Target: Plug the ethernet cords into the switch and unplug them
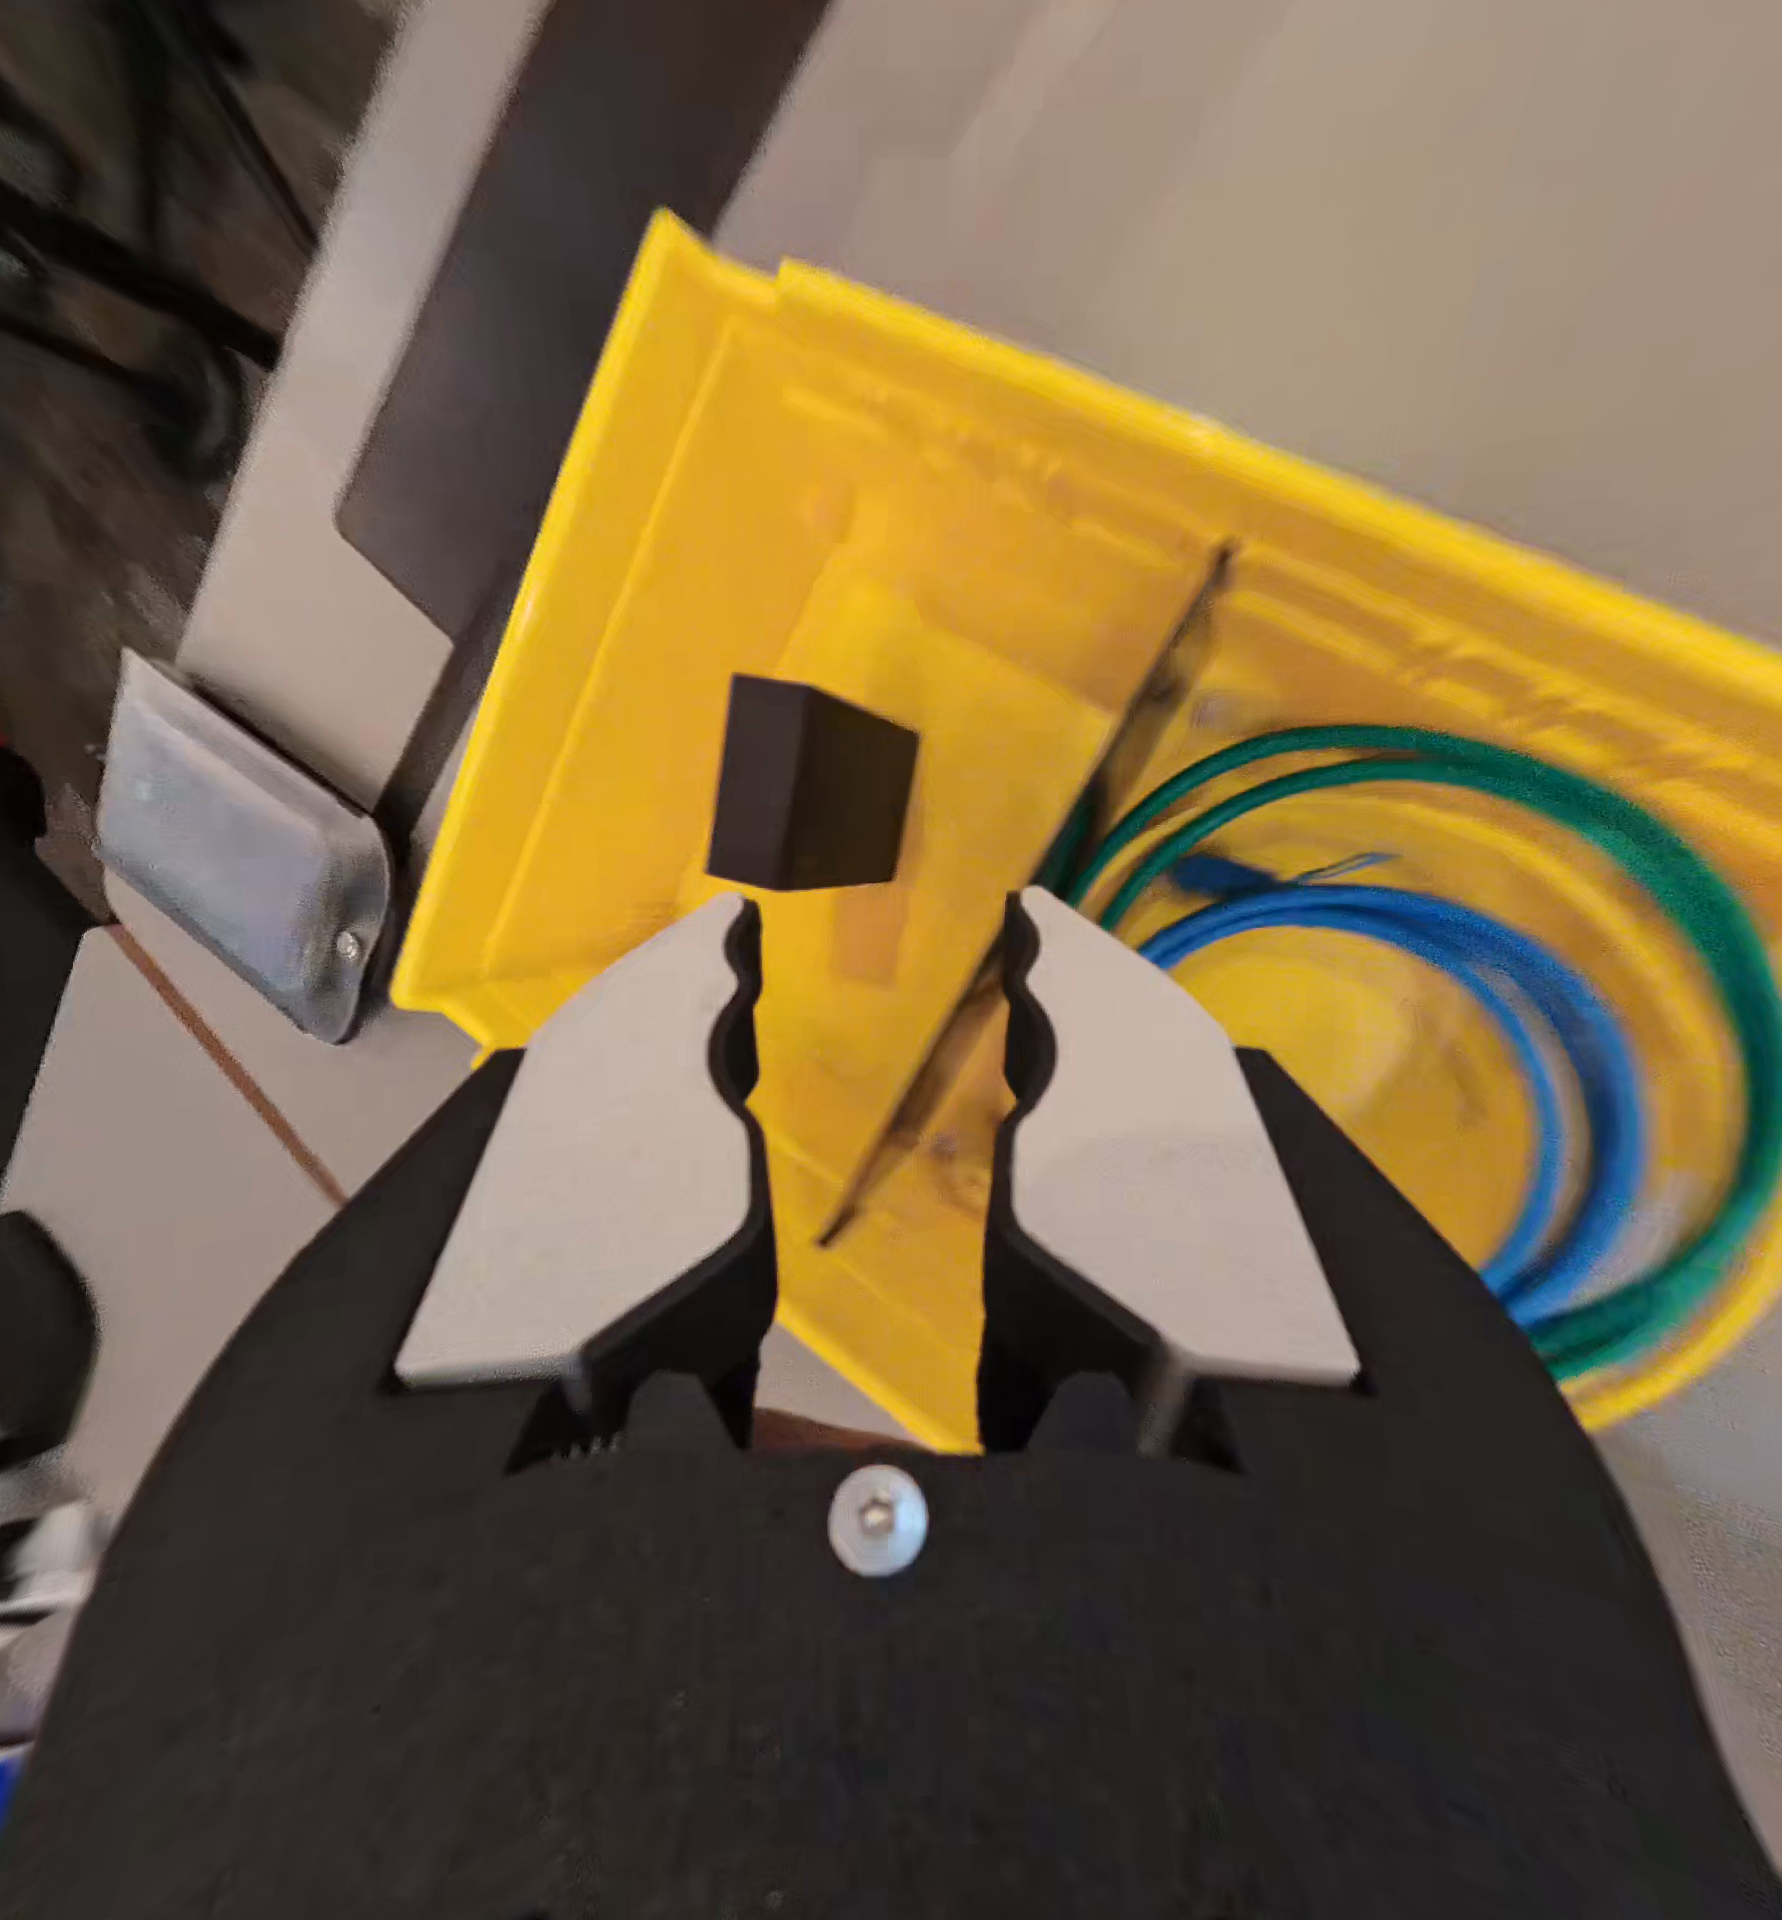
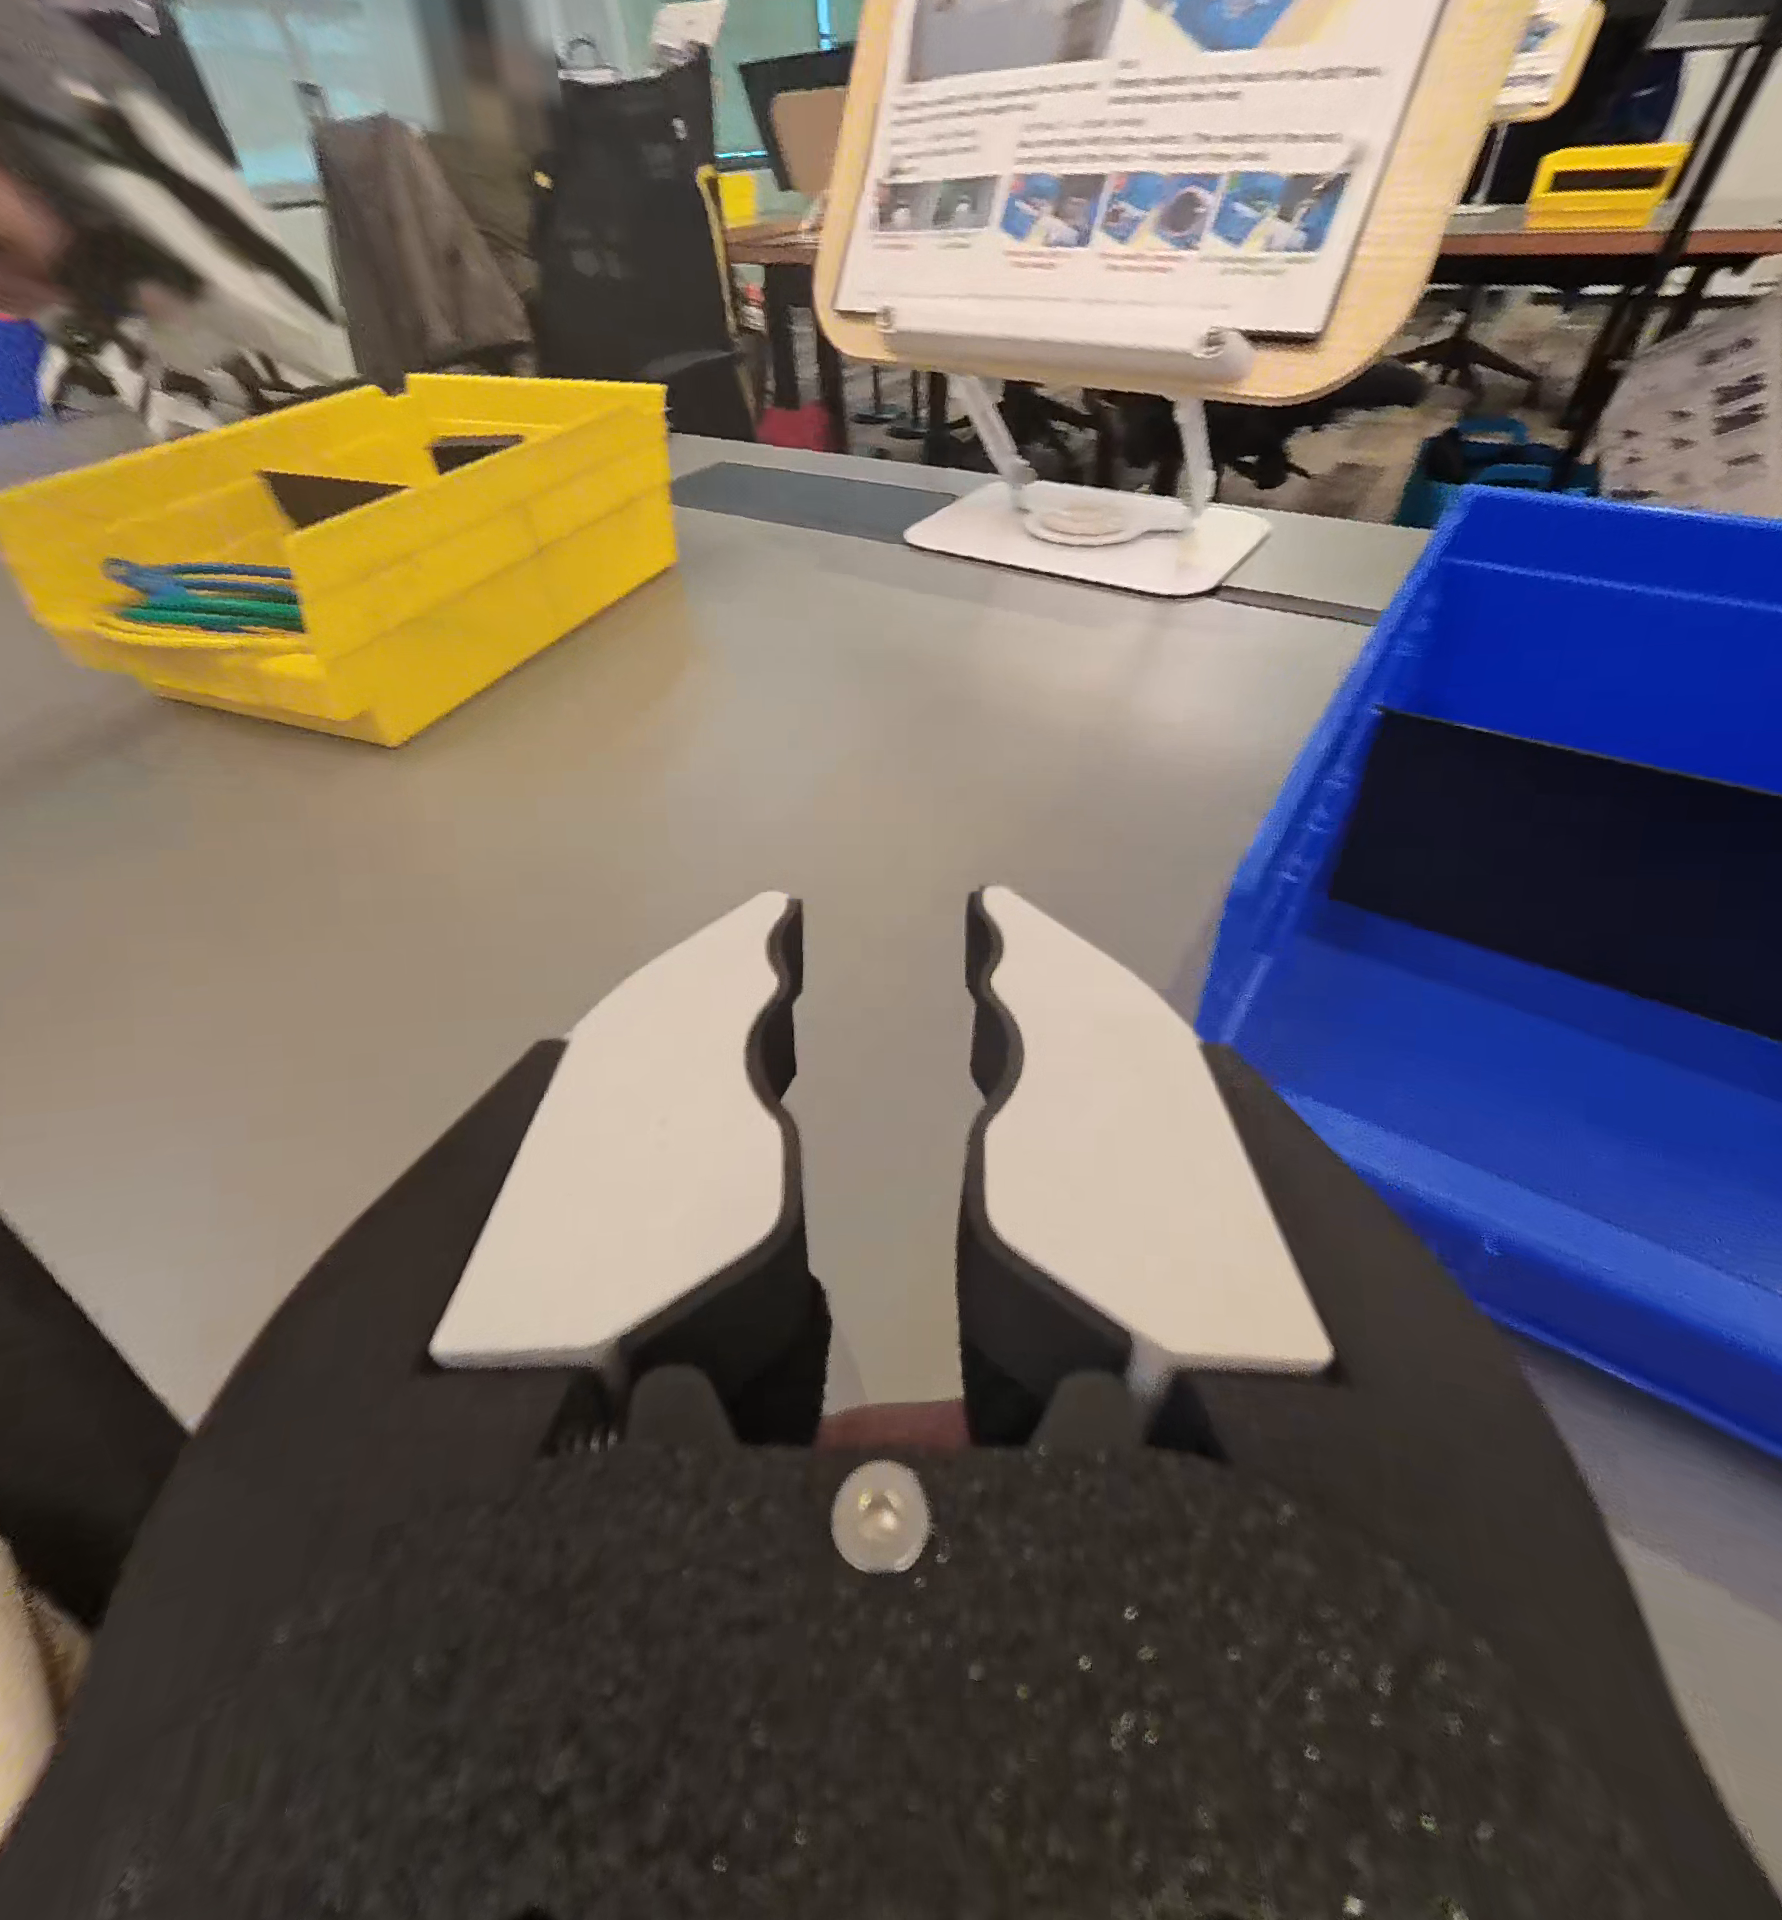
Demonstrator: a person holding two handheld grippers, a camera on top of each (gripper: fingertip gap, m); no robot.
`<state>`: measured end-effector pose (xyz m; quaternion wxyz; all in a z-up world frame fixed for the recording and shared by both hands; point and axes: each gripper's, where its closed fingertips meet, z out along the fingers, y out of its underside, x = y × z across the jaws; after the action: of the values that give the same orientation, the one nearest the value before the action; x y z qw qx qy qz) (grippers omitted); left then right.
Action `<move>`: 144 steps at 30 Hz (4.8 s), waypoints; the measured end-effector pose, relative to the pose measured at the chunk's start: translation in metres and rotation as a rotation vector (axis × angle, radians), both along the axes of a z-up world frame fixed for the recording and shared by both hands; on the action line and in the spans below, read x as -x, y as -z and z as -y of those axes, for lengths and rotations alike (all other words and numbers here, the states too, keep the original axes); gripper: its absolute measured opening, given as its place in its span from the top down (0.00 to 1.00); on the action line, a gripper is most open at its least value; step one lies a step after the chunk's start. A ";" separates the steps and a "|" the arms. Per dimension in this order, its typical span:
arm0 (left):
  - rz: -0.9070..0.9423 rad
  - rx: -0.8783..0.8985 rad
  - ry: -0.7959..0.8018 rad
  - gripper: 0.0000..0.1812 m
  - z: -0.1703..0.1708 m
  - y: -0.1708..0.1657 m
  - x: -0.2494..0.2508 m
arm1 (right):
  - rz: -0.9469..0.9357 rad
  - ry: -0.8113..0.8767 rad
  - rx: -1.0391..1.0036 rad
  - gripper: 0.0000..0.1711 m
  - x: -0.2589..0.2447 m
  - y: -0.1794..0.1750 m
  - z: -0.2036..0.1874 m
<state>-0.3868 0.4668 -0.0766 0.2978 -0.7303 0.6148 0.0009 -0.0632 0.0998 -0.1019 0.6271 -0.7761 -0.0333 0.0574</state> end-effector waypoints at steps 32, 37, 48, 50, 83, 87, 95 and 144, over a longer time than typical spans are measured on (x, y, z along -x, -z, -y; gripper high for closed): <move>0.763 0.982 -0.146 0.85 0.135 -0.086 -0.145 | 0.001 -0.567 -0.271 0.82 0.078 -0.046 -0.019; 0.775 1.452 -0.132 0.85 0.199 -0.070 -0.209 | 0.331 -0.651 -0.279 0.78 0.080 -0.067 -0.064; 0.648 1.689 -0.018 0.85 0.242 -0.044 -0.240 | 1.225 -0.614 -0.434 0.78 0.070 -0.067 -0.090; 0.640 1.701 0.002 0.85 0.242 -0.045 -0.240 | 1.297 -0.580 -0.488 0.78 0.064 -0.067 -0.093; 0.349 0.220 0.612 0.67 0.300 0.023 -0.180 | 0.727 -0.914 -0.014 0.84 0.129 0.000 -0.077; 0.279 0.060 0.630 0.75 0.297 0.025 -0.185 | 0.716 -0.948 -0.013 0.84 0.146 0.006 -0.075; 0.284 0.023 0.614 0.85 0.285 0.031 -0.186 | 0.720 -0.827 -0.047 0.80 0.134 0.007 -0.089; 0.935 1.116 -0.033 0.71 0.284 0.012 -0.181 | 1.286 -0.268 -0.379 0.80 0.091 -0.019 -0.122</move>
<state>-0.2054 0.1825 -0.0889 0.1125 -0.7066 0.3212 -0.6204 -0.1547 0.2214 -0.0832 0.5951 -0.5220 -0.5044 -0.3448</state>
